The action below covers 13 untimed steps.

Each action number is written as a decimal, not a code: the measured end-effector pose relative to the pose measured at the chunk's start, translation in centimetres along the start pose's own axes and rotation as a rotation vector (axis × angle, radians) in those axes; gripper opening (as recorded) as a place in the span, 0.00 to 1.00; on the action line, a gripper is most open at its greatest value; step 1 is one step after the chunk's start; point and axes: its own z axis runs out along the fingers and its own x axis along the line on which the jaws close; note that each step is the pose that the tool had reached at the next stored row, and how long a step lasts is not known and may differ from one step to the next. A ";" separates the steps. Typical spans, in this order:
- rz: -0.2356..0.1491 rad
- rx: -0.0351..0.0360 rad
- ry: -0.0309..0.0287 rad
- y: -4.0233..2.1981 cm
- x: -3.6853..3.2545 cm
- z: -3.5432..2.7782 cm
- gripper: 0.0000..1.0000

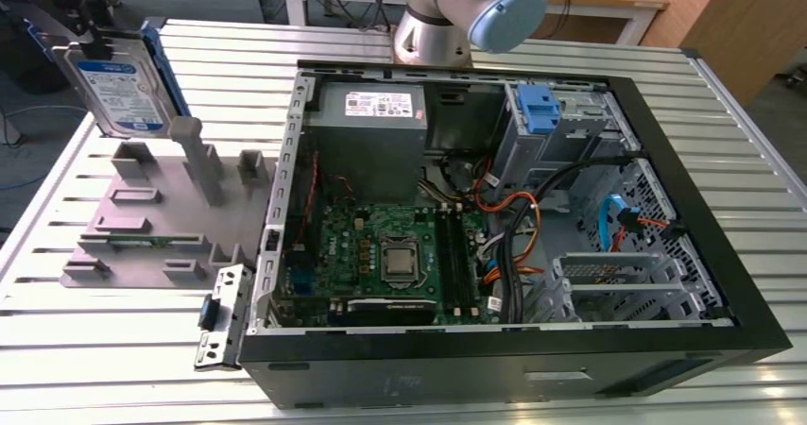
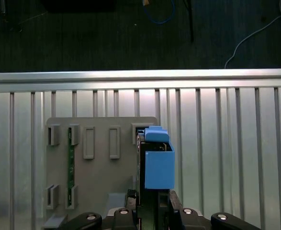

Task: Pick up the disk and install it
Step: 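Pick up the disk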

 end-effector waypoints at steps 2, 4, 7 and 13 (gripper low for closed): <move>0.000 0.0000 0.0000 0.00 0.00 -0.11 0.35; 0.000 0.0000 0.0000 0.01 -0.01 -0.25 0.35; 0.000 0.0001 -0.0001 0.01 -0.02 -0.47 0.35; 0.000 0.0001 -0.0001 0.02 -0.04 -0.93 0.35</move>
